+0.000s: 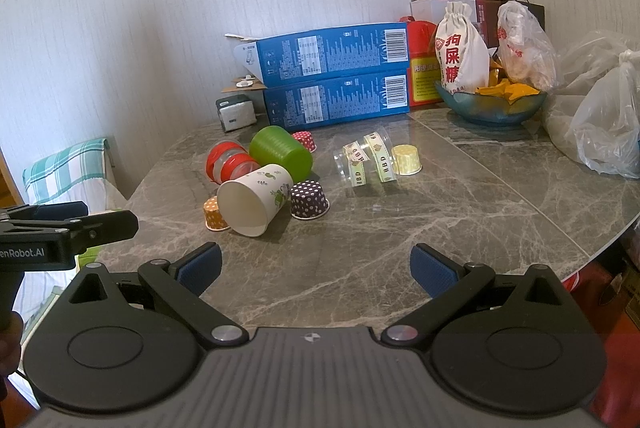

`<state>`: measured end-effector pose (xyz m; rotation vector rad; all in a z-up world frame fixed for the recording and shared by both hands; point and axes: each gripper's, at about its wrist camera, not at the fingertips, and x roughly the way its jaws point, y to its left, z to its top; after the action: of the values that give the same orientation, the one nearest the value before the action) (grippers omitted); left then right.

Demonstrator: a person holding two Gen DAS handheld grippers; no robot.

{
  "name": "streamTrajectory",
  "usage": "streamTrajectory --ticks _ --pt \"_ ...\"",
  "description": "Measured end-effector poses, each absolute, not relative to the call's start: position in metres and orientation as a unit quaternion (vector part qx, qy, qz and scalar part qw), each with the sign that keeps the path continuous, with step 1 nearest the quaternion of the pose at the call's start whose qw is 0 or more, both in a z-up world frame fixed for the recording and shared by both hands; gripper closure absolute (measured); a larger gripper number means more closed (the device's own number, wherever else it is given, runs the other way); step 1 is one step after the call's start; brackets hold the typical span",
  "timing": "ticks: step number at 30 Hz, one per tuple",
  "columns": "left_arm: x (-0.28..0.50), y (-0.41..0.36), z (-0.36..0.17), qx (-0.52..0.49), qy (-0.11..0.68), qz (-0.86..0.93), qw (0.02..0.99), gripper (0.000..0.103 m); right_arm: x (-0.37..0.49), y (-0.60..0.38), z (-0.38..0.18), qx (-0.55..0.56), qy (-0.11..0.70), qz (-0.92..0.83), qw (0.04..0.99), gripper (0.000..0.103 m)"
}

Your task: Flip cup upright

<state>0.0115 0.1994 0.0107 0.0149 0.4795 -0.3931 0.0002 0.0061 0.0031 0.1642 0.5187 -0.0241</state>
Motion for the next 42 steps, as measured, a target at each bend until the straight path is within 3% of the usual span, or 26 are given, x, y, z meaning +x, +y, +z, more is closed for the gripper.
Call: streamTrajectory --ticks 17,29,32,36,39,42 --pt "0.043 0.211 0.013 -0.012 0.257 -0.204 0.945 0.0 0.042 -0.004 0.017 0.077 0.277 -0.003 0.958 0.001" --pt "0.077 0.24 0.013 -0.045 0.289 -0.196 0.936 0.0 0.21 0.041 0.044 -0.012 0.351 0.148 0.925 0.002" --pt "0.083 0.246 0.012 -0.052 0.294 -0.194 0.935 0.0 0.254 0.06 0.039 -0.046 0.38 0.16 0.91 0.009" --pt "0.09 0.254 0.013 -0.056 0.297 -0.189 0.934 0.0 0.286 0.079 0.026 -0.071 0.42 0.178 0.887 0.012" --pt "0.093 0.263 0.013 -0.064 0.299 -0.186 0.934 0.0 0.294 0.086 0.019 -0.077 0.438 0.193 0.874 0.024" --pt "0.094 0.271 0.012 -0.071 0.299 -0.182 0.934 0.0 0.301 0.093 0.011 -0.092 0.456 0.196 0.863 0.024"
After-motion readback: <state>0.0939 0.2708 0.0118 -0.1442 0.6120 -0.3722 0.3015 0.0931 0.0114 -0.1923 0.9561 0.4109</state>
